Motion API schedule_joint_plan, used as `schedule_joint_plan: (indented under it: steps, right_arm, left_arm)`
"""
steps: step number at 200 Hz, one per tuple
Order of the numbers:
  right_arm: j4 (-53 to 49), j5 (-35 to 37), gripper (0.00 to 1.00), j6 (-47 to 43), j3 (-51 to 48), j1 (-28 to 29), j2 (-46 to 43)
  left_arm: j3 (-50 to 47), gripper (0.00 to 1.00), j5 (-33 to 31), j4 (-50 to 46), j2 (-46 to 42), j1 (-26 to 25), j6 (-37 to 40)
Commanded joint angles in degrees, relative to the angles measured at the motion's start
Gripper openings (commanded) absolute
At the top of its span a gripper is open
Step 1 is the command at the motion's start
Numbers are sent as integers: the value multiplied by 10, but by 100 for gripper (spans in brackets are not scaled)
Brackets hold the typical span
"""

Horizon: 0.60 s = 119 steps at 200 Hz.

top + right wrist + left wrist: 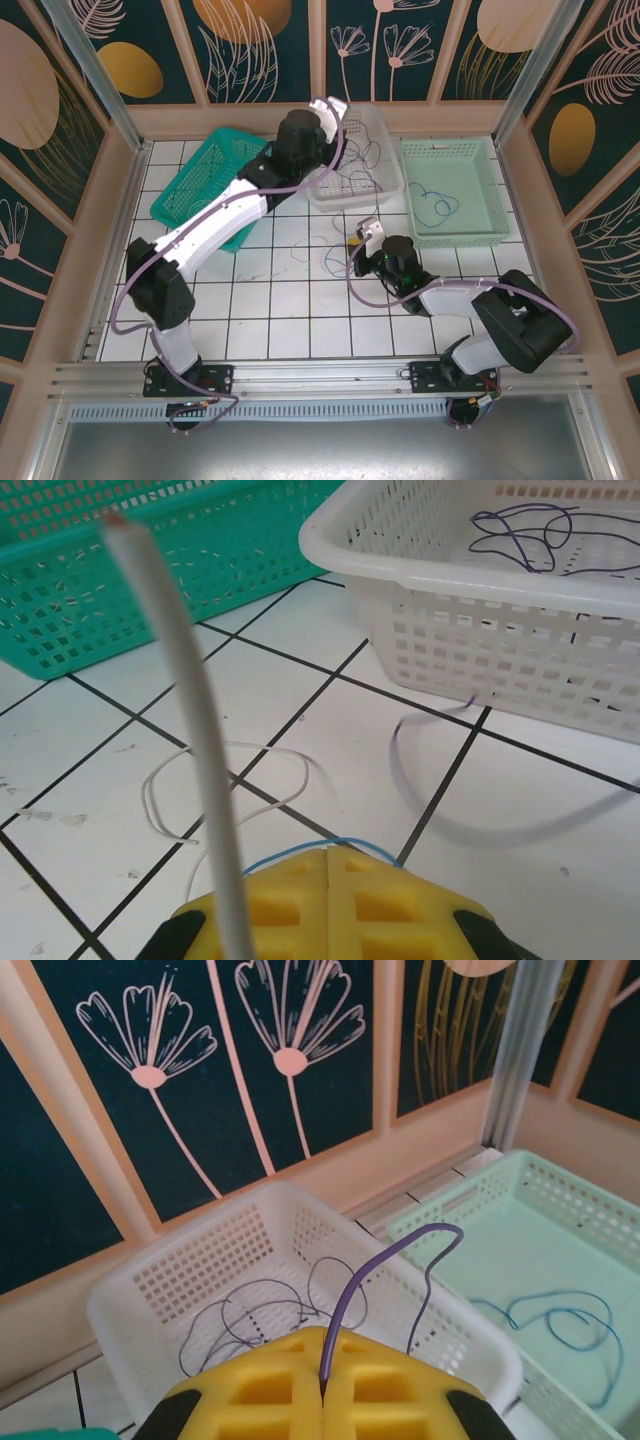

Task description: Untangle the cables

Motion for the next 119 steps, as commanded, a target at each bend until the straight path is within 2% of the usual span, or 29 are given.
schedule_joint_plan:
  steps: [1,39,78,119]
  right_arm:
    - [-11,-2,0,23,-7,4,-24]
    - [-34,-8,0,37,-3,4,-38]
    - [-47,1,0,49,-16,4,-54]
    - [-77,14,0,61,-19,1,-67]
  left_arm:
    - [57,0,6,-45,75,23,3]
    - [168,0,33,-60,199,73,-64]
    - [162,0,106,42,225,115,-153]
    - [324,1,155,-58,337,137,-169]
